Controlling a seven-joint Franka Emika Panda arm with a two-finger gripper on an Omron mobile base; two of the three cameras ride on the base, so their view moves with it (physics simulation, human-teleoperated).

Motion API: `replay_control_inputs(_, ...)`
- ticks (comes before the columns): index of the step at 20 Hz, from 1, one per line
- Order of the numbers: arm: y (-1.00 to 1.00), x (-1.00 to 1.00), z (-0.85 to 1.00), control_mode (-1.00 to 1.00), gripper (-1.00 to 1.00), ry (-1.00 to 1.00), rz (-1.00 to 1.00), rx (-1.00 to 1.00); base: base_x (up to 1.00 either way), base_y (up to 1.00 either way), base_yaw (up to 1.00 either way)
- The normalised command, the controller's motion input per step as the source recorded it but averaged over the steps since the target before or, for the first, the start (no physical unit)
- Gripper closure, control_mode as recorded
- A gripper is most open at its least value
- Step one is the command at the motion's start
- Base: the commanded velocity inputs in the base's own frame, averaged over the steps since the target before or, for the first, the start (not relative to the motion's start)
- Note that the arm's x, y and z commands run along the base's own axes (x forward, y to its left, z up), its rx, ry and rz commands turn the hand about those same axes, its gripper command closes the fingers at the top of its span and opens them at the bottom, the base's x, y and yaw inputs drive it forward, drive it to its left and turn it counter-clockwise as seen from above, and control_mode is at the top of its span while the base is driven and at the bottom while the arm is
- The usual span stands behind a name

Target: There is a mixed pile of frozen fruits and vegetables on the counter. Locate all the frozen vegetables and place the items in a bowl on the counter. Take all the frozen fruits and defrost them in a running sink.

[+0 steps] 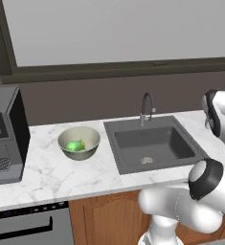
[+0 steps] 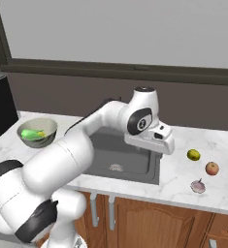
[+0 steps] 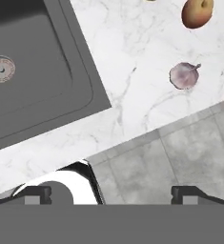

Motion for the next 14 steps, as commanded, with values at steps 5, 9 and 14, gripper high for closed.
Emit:
replay_control_inputs(5,-0.75,0.15,-0.37,-1.00,-1.00,0.01,-0.16,-0.02,0.00,0.00,0.00)
replay_control_inputs(9,-0.58,0.10,-0.32,-1.00,-1.00,0.00,-0.10,0.00,0.00,0.00,0.00)
replay_control_inputs(14,-0.50,0.19,-0.32,-1.00,-1.00,-0.02,-0.07,-0.01,0.00,0.00,0.00)
